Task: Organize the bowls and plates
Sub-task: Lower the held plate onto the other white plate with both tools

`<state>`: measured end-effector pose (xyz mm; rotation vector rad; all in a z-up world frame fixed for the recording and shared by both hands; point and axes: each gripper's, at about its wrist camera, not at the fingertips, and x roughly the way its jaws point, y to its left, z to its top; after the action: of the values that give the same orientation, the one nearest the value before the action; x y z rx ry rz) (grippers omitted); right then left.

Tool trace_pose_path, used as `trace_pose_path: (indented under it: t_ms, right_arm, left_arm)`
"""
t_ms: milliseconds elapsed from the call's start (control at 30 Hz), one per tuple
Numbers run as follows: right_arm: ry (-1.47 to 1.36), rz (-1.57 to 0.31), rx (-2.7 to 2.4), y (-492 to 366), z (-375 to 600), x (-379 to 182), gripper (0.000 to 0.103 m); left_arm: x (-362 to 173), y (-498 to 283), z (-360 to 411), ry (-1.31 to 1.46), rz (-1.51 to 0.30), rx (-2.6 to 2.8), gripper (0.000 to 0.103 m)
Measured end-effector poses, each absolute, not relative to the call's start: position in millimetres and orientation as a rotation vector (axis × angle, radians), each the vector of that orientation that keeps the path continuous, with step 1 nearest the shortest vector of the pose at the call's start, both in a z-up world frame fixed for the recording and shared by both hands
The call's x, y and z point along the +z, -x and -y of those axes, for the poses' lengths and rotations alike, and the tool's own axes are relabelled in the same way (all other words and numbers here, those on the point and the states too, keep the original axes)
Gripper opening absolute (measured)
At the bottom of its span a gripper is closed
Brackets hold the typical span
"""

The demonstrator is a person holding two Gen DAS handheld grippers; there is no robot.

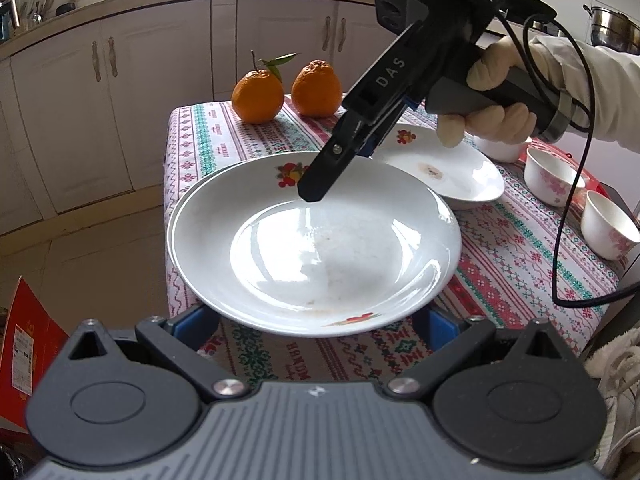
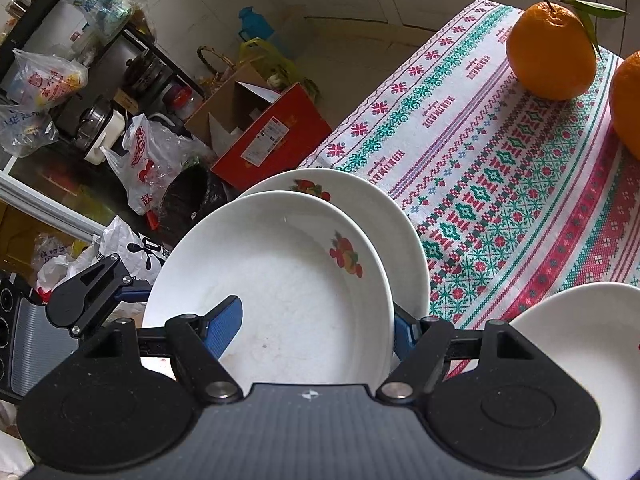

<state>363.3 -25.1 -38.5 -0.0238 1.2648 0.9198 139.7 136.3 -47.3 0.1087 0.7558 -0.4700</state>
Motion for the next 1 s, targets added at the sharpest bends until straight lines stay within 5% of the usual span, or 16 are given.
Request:
trace_pose_path:
  t_ms: [1000]
  right_arm:
    - [0.017,-1.251,0.878,-356.7,35.5,-28.4,0.080]
  left_arm:
    - [-51.6,-146.2,-140.5,-0.115,-0.738,-0.438,0.101]
